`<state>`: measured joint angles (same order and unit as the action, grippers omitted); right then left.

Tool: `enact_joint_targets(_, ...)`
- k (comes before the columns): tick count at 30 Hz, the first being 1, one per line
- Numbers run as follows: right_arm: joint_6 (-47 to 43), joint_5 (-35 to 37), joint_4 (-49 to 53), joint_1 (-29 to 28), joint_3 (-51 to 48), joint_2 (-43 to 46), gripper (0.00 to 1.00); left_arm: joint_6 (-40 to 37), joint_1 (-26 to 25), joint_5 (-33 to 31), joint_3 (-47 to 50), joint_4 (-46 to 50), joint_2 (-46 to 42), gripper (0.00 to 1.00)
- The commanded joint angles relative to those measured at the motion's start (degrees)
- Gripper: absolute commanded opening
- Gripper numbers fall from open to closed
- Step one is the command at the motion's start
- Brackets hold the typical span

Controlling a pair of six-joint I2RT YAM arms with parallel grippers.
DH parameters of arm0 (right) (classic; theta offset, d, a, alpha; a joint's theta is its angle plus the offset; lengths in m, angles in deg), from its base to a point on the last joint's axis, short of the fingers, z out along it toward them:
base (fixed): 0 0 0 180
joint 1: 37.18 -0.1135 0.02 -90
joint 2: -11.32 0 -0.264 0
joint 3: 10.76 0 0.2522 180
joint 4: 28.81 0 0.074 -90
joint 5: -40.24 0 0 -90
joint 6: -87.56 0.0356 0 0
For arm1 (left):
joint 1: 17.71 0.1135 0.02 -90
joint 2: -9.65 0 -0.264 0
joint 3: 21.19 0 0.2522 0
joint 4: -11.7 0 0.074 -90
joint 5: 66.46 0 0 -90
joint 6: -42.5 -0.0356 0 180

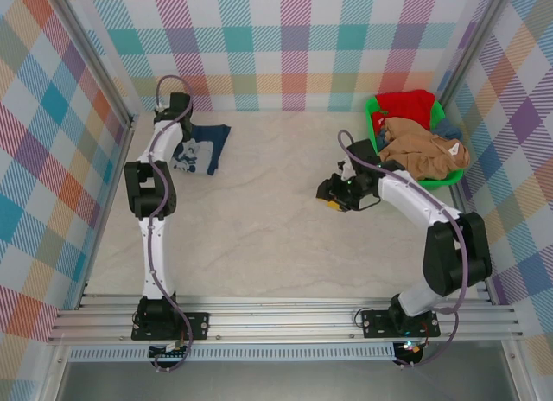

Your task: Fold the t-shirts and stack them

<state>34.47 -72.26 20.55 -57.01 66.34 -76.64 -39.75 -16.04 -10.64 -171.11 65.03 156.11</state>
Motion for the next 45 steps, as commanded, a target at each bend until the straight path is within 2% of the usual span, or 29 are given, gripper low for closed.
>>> enact_joint_targets(1, 2.7, 0.1, -1.4, 0.4, -2.8, 2.7, 0.40, -6.5, 2.6, -3.5, -10.8, 2.3, 4.3, 0.00)
enact_joint_targets(5, 3.5, 0.0, -1.5, 0.9, -4.5, 3.6, 0.41, -5.5, 4.5, -5.4, -14.6, 3.0, 6.3, 0.00)
enact_joint_targets(14, 4.0, -2.2, -1.3, 1.1, -2.6, 0.6, 0.39, -1.6, 8.9, -0.7, -14.7, -1.3, 6.9, 0.00)
enact_joint_targets(19, 3.9, -2.1, -0.2, 0.9, -1.1, -0.1, 0.39, -3.9, 10.6, 9.1, -15.9, -6.3, 8.9, 0.01)
enact_joint_targets(24, 4.5, -2.1, 0.1, 0.9, -1.4, -0.2, 0.39, -1.7, 10.7, 11.8, -18.2, -7.8, 11.5, 0.00)
enact_joint_targets(29, 4.6, -2.1, 0.1, 0.7, -1.8, -0.5, 0.39, 4.1, 11.9, 11.4, -19.5, -7.0, 12.4, 0.00)
enact_joint_targets(35, 4.8, -2.4, -0.4, 0.4, -1.7, -1.2, 0.39, 4.9, 12.2, 9.3, -19.5, -3.9, 12.2, 0.00)
enact_joint_targets(36, 4.7, -2.5, -0.4, 0.4, -1.5, -1.2, 0.39, 5.5, 12.2, 9.1, -19.4, -3.5, 12.0, 0.08)
enact_joint_targets(39, 4.5, -2.5, -0.3, 0.2, -0.9, -1.3, 0.39, 6.5, 12.0, 9.2, -19.5, -3.0, 10.9, 0.45)
enact_joint_targets(40, 4.5, -2.5, -0.3, 0.2, -0.8, -1.4, 0.39, 6.5, 11.9, 9.1, -19.5, -3.0, 10.3, 0.60)
enact_joint_targets(41, 4.3, -2.7, -0.2, 0.2, -0.7, -1.4, 0.39, 6.4, 11.6, 8.5, -19.5, -2.9, 9.4, 0.68)
enact_joint_targets(45, 4.1, -3.2, -0.9, 0.2, -0.8, -1.4, 0.39, 9.6, 10.4, 6.4, -19.3, 1.2, 5.4, 0.74)
